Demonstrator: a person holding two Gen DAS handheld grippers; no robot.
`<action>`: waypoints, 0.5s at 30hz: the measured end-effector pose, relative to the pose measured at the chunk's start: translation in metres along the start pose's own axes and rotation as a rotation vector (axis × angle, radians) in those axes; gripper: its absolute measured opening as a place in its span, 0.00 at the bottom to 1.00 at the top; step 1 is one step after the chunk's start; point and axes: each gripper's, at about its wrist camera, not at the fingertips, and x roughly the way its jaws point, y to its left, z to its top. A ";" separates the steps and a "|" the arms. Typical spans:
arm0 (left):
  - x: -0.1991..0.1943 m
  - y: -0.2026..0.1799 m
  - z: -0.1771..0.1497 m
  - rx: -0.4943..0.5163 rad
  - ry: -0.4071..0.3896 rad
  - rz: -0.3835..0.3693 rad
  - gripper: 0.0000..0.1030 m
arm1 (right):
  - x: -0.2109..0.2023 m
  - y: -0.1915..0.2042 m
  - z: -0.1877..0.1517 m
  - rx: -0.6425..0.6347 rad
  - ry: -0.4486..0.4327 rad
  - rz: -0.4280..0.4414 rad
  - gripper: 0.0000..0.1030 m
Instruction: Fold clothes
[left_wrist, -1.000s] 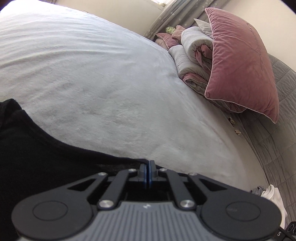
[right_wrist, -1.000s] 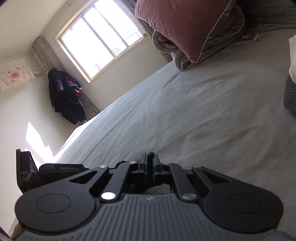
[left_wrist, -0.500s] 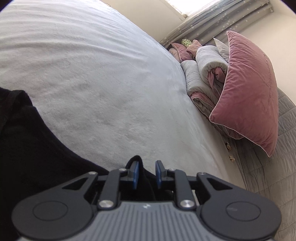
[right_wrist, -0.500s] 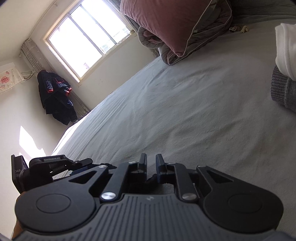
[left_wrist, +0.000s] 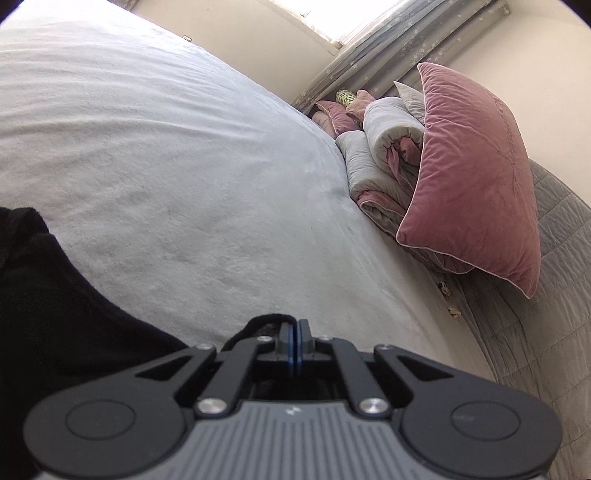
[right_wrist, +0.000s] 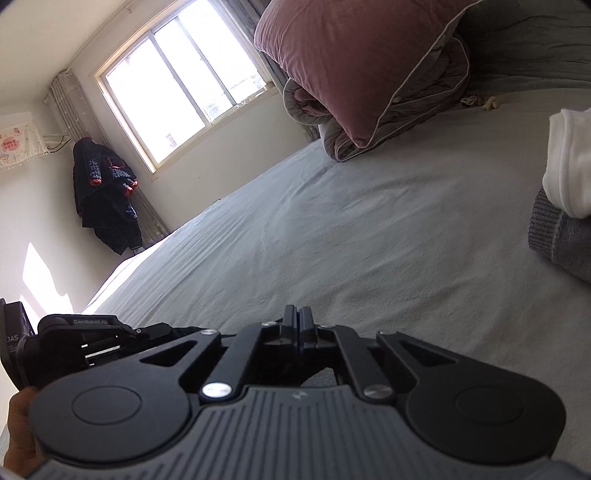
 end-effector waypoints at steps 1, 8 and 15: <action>0.001 0.000 0.002 -0.002 0.001 0.001 0.01 | -0.002 -0.001 0.002 -0.001 -0.014 -0.012 0.01; 0.026 0.002 0.003 0.038 -0.001 0.050 0.01 | 0.007 -0.004 -0.002 0.002 -0.047 -0.001 0.01; 0.041 0.016 -0.008 0.051 -0.005 0.095 0.02 | 0.005 -0.017 0.008 0.004 0.051 0.050 0.17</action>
